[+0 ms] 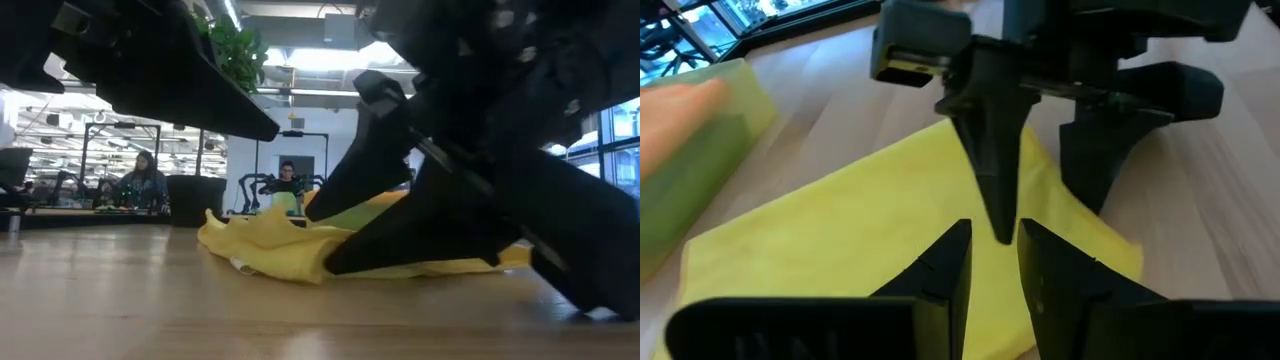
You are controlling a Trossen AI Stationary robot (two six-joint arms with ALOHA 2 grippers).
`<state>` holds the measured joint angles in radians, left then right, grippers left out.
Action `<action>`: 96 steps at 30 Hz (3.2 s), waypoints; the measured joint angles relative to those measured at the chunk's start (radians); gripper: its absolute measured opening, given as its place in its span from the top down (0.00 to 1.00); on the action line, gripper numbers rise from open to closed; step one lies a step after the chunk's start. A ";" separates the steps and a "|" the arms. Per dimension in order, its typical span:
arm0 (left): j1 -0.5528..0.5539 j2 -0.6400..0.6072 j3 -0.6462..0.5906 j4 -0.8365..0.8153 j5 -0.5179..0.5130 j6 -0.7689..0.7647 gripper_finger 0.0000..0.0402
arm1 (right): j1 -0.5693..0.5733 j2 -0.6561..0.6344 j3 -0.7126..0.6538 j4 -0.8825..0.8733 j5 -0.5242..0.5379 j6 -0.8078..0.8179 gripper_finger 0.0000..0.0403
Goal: Fold microfiber towels
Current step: Fold the yellow microfiber towel
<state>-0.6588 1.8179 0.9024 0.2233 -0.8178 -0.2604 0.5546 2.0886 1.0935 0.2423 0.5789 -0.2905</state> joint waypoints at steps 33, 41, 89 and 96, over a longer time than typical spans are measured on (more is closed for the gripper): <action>-0.134 -0.050 0.001 -0.072 0.095 0.004 0.81 | -0.147 0.001 -0.002 0.245 -0.306 0.132 0.65; -0.134 -0.033 0.001 -0.077 0.077 0.010 0.79 | -0.151 0.001 -0.002 0.264 -0.348 0.133 0.85; -0.066 0.094 0.000 -0.136 -0.154 -0.221 0.47 | -0.188 -0.001 -0.002 0.300 -0.345 0.290 0.97; -0.112 0.085 0.001 -0.159 -0.336 -0.208 0.47 | -0.188 -0.001 -0.002 0.293 -0.343 0.290 0.97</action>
<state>-0.7708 1.9025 0.9030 0.0644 -1.1535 -0.4683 0.3664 2.0880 1.0920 0.5354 0.2362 -0.0002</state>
